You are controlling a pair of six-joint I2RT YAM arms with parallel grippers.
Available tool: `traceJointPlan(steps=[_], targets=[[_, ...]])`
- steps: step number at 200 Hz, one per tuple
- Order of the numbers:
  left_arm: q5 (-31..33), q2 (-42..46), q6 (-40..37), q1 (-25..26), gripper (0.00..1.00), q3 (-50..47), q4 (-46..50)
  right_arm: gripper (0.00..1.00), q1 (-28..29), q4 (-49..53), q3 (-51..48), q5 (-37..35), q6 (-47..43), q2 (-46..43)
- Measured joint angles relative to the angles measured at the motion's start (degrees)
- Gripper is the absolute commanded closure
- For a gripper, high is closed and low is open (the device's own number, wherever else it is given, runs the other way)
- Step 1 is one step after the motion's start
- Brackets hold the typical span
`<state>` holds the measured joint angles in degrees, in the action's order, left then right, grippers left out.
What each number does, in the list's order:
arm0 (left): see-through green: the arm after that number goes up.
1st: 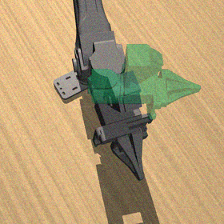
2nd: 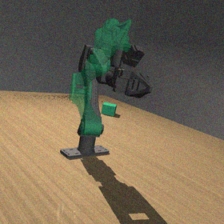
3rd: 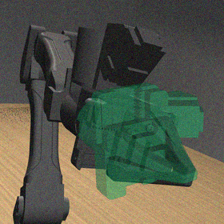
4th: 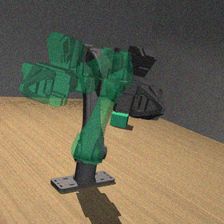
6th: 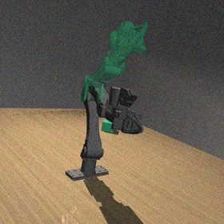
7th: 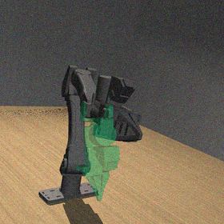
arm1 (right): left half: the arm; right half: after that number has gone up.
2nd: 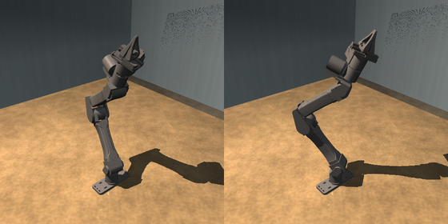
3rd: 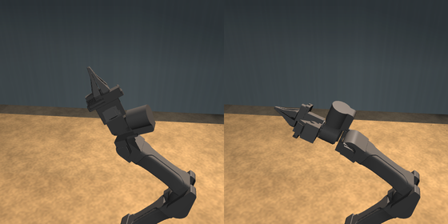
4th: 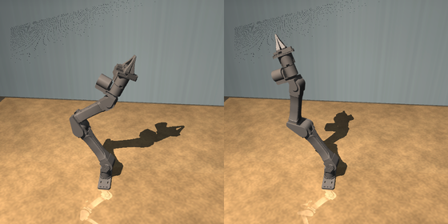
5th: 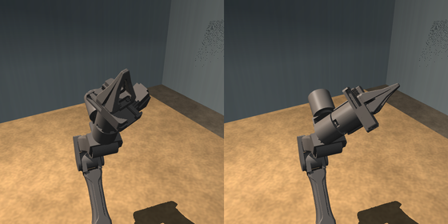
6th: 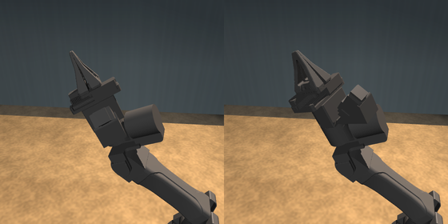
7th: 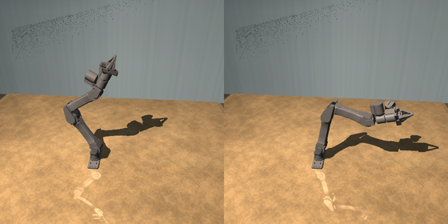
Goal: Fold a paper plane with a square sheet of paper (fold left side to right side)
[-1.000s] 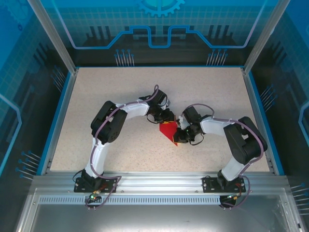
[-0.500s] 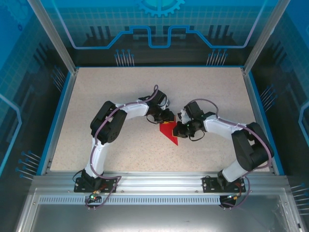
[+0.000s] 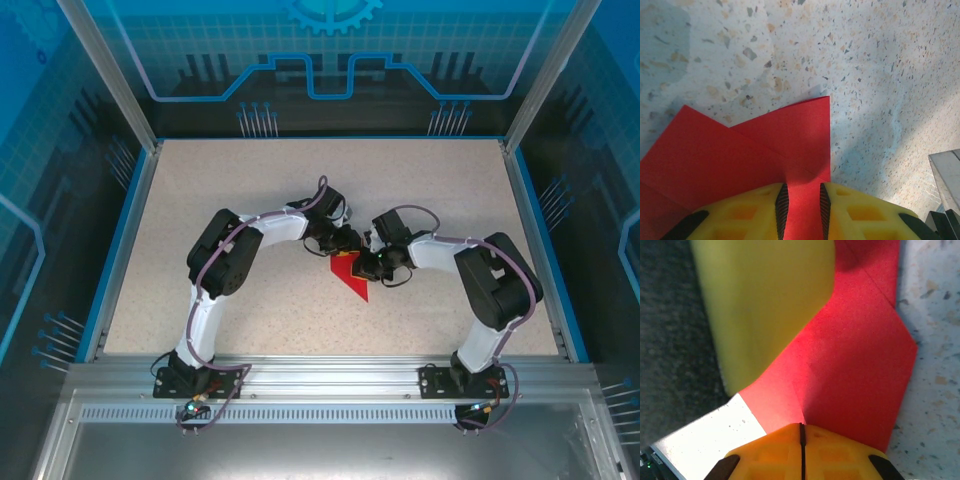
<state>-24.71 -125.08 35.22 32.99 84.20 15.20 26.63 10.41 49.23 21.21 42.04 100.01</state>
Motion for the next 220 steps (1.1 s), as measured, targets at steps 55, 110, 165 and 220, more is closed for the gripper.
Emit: traceJointPlan(steps=[55,110,165,220], targets=[[0.0,0.0,0.0,0.0,0.70,0.0,0.1,0.93,0.0,1.0,0.4,-0.6,-2.0,0.6],[0.0,0.0,0.0,0.0,0.70,0.0,0.1,0.93,0.0,1.9,-2.7,-2.2,-5.4,-2.6],[0.0,0.0,0.0,0.0,0.70,0.0,0.1,0.92,0.0,3.8,-6.2,-2.4,-8.1,-6.3],[0.0,0.0,0.0,0.0,0.70,0.0,0.1,0.92,-1.6,13.0,-6.9,-1.5,-10.9,-9.3]])
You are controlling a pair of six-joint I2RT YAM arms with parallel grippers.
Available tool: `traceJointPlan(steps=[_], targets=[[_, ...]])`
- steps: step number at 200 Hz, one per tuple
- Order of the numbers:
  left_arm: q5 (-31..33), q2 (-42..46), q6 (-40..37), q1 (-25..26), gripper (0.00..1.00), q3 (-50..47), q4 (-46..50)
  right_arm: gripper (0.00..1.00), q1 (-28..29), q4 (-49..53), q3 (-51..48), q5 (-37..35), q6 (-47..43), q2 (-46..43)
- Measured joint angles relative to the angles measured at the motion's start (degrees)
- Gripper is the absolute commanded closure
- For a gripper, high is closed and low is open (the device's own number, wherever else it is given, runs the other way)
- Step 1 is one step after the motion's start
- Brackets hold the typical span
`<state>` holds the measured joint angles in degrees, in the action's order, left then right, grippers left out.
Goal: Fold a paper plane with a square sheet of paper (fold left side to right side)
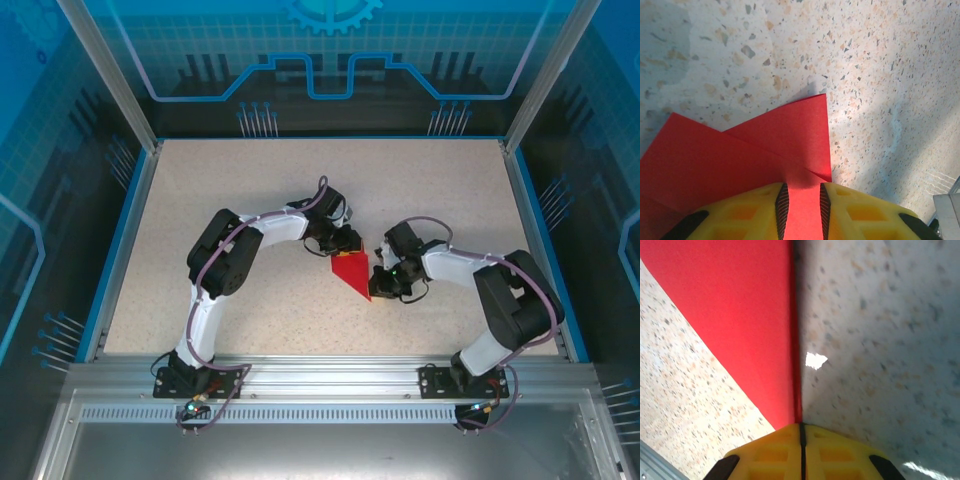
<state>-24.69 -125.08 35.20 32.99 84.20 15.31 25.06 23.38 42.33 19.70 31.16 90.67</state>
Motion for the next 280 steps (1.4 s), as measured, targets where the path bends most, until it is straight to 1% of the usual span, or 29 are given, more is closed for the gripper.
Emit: traceJointPlan(steps=[28,51,82,119,154,179,222,280], targets=[[0.0,0.0,0.0,0.0,0.70,0.0,0.0,0.91,-0.2,4.4,0.3,0.7,-0.6,-5.2],[0.0,0.0,0.0,0.0,0.70,0.0,0.0,0.91,-0.2,3.1,1.5,2.3,0.3,-8.0],[0.0,0.0,0.0,0.0,0.70,0.0,0.0,0.91,0.9,-3.7,1.6,2.3,4.6,-4.7],[0.0,0.0,0.0,0.0,0.70,0.0,0.0,0.91,2.4,-10.8,2.7,0.1,9.5,0.9],[0.0,0.0,0.0,0.0,0.70,0.0,0.0,0.91,3.1,-13.0,5.8,-1.4,10.7,6.0],[0.0,0.0,0.0,0.0,0.70,0.0,0.0,0.91,3.1,-11.8,6.0,-2.3,10.6,7.9],[0.0,0.0,0.0,0.0,0.70,0.0,0.0,0.90,3.2,-10.2,5.5,-3.1,8.8,7.0],[0.0,0.0,0.0,0.0,0.70,0.0,0.2,0.90,3.2,-8.0,-1.0,-3.2,6.1,0.7]])
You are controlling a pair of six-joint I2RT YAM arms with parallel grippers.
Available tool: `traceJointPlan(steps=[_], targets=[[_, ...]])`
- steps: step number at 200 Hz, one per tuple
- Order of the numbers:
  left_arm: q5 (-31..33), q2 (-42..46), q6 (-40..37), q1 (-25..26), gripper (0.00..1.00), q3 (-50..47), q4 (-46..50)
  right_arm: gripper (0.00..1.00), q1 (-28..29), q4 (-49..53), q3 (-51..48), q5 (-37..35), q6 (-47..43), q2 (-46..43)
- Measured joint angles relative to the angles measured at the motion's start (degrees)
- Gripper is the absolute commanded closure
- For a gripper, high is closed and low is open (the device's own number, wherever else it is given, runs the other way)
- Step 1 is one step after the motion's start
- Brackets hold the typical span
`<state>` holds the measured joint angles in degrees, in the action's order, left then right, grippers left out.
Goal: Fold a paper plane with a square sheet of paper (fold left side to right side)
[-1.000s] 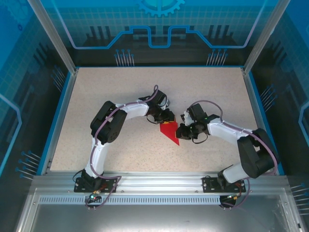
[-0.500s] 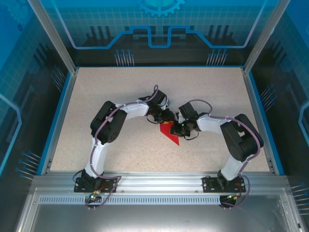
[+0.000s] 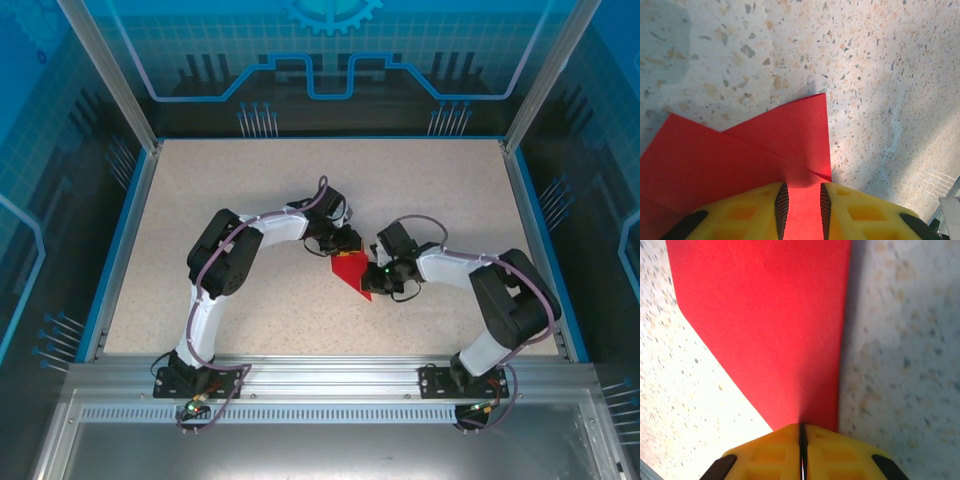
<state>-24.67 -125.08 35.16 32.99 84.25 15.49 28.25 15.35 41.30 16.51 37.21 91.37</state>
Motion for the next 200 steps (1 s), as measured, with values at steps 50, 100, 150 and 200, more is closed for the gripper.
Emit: traceJointPlan(steps=[50,100,150,200], targets=[[0.0,0.0,-0.3,0.0,0.66,0.9,1.6,0.88,-0.7,0.3,-5.2,0.5,-1.3,-5.2],[-0.8,1.9,-0.8,-1.5,0.53,4.5,7.4,0.61,-5.8,8.6,-6.4,2.3,-6.4,-14.1],[-1.9,14.8,-0.5,-5.2,0.42,1.8,5.9,0.44,-13.0,9.1,-4.9,4.5,-11.6,-21.1],[-2.4,17.9,3.4,-5.8,0.46,-10.1,-1.4,0.36,-14.5,6.1,-5.6,6.3,-12.2,-27.2]])
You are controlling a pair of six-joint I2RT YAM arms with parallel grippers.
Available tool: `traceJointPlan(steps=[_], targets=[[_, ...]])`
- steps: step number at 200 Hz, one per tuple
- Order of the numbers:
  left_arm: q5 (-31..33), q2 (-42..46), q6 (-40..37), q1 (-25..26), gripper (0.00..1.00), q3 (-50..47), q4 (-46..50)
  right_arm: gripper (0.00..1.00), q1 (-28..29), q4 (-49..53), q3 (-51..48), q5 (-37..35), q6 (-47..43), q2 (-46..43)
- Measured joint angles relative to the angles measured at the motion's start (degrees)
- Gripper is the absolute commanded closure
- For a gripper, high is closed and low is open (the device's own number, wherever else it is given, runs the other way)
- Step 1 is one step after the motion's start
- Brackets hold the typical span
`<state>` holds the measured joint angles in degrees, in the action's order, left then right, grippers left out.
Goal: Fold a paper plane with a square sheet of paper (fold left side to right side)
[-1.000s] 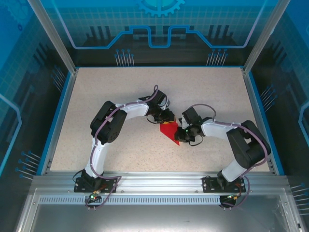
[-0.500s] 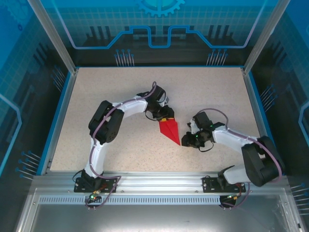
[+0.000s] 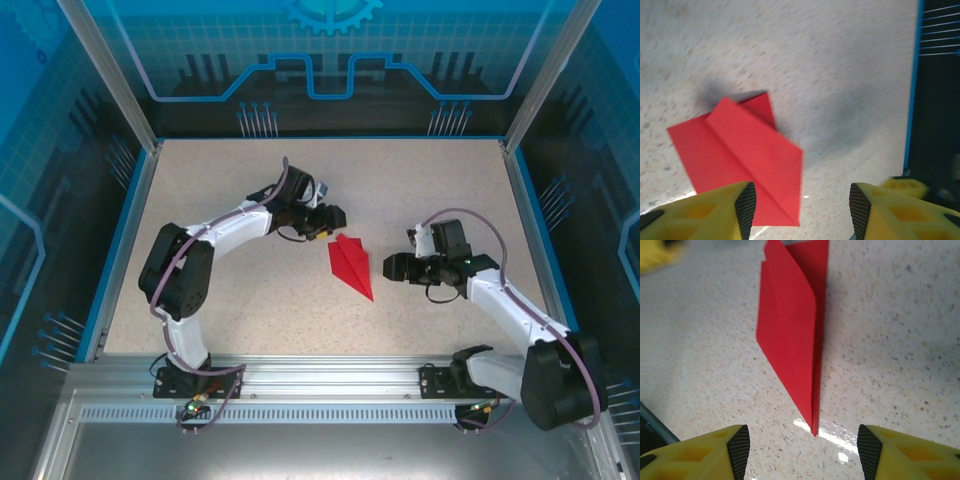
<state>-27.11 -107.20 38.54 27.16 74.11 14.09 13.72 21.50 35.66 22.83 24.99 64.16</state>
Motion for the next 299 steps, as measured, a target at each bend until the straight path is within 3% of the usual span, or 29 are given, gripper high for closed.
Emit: traceJointPlan(steps=[36,106,143,163,194,273,299], targets=[[-1.2,-6.8,2.3,0.2,0.48,-0.9,-3.3,0.35,-0.5,-0.5,-1.2,0.2,0.0,-4.2],[-1.3,-11.4,3.6,0.5,0.51,1.0,-5.1,0.35,-1.5,0.1,-2.7,0.1,0.4,-5.6],[-1.9,-14.0,4.4,1.3,0.59,3.4,-5.8,0.35,-1.6,0.1,-2.7,0.2,0.4,-5.9],[-2.4,-14.7,5.0,1.6,0.70,3.7,-6.3,0.35,-2.1,0.1,-2.9,0.5,0.5,-6.1],[-3.1,-14.7,4.9,1.6,0.84,3.7,-8.0,0.34,-4.7,-1.6,-4.4,4.3,1.7,-6.5],[-3.1,-7.1,2.8,1.6,0.89,3.4,-8.0,0.32,-10.6,-8.8,-5.4,16.3,5.1,-5.9],[-2.7,-1.9,2.9,1.6,0.93,2.0,-7.9,0.22,-12.5,-13.5,-5.7,20.2,7.9,-5.1]])
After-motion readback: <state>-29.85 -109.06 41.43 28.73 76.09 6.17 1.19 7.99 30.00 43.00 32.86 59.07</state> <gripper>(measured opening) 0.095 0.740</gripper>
